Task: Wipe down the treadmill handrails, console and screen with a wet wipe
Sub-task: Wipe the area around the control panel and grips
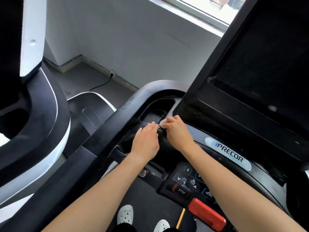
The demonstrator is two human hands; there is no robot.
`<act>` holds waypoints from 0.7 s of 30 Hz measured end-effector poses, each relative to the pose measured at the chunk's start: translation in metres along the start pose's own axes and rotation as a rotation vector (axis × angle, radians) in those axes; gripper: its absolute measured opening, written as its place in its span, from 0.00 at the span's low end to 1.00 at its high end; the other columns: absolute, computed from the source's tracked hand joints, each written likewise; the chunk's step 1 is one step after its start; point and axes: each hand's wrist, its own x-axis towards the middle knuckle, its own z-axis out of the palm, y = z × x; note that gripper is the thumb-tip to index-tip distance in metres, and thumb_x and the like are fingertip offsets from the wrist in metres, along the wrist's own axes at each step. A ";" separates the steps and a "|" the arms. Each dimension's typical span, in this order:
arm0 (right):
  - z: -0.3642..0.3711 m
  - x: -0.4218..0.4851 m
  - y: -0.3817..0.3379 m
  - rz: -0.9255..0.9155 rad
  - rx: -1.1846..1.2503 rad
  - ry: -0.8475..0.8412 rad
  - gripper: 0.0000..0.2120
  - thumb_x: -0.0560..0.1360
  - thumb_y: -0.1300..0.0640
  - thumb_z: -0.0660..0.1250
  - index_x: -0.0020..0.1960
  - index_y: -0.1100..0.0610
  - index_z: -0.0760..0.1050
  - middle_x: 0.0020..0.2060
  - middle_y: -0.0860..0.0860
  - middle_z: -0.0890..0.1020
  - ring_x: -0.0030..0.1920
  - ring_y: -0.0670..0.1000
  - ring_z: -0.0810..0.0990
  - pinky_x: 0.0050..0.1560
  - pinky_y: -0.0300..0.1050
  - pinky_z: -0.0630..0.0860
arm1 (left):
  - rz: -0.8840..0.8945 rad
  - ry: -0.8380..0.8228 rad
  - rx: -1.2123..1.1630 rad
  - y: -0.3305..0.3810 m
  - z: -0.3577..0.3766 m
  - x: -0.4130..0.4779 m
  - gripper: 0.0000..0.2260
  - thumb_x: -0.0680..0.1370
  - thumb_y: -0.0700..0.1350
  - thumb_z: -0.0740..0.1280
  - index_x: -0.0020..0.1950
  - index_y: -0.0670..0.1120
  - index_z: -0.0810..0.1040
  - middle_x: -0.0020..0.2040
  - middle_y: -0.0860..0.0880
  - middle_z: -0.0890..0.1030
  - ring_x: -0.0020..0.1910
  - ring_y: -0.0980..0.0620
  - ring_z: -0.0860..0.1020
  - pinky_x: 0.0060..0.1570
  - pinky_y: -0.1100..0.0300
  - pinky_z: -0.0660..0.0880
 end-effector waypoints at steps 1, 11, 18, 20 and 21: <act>-0.003 0.000 0.000 -0.042 -0.001 -0.041 0.18 0.72 0.73 0.66 0.52 0.54 0.85 0.44 0.47 0.80 0.41 0.53 0.66 0.41 0.50 0.76 | 0.001 -0.001 -0.008 -0.001 0.000 0.000 0.22 0.87 0.47 0.54 0.82 0.46 0.61 0.82 0.48 0.63 0.79 0.51 0.63 0.77 0.51 0.62; -0.008 0.003 0.001 0.018 -0.115 -0.046 0.19 0.70 0.73 0.65 0.56 0.58 0.82 0.50 0.50 0.81 0.45 0.55 0.69 0.45 0.52 0.77 | -0.015 -0.001 -0.065 0.000 0.000 -0.005 0.24 0.87 0.46 0.54 0.83 0.47 0.57 0.83 0.50 0.59 0.82 0.52 0.56 0.79 0.49 0.59; -0.010 0.022 0.008 0.130 -0.064 -0.030 0.17 0.73 0.73 0.64 0.55 0.57 0.83 0.53 0.48 0.81 0.48 0.53 0.68 0.46 0.51 0.77 | -0.005 -0.021 -0.055 -0.002 -0.005 -0.007 0.24 0.87 0.45 0.53 0.84 0.49 0.55 0.84 0.51 0.55 0.83 0.53 0.53 0.80 0.48 0.55; -0.004 0.018 0.002 0.102 -0.034 -0.021 0.18 0.74 0.73 0.66 0.55 0.56 0.85 0.50 0.46 0.82 0.47 0.52 0.66 0.45 0.45 0.74 | 0.002 -0.034 -0.055 -0.003 -0.006 -0.007 0.25 0.87 0.46 0.52 0.85 0.48 0.53 0.84 0.51 0.54 0.83 0.53 0.52 0.81 0.47 0.54; -0.003 0.013 -0.001 0.050 -0.024 -0.027 0.18 0.74 0.72 0.67 0.55 0.55 0.85 0.49 0.46 0.82 0.46 0.52 0.66 0.45 0.43 0.72 | 0.004 -0.034 -0.060 -0.003 -0.005 -0.008 0.25 0.87 0.46 0.52 0.85 0.48 0.53 0.85 0.51 0.53 0.83 0.53 0.51 0.81 0.48 0.54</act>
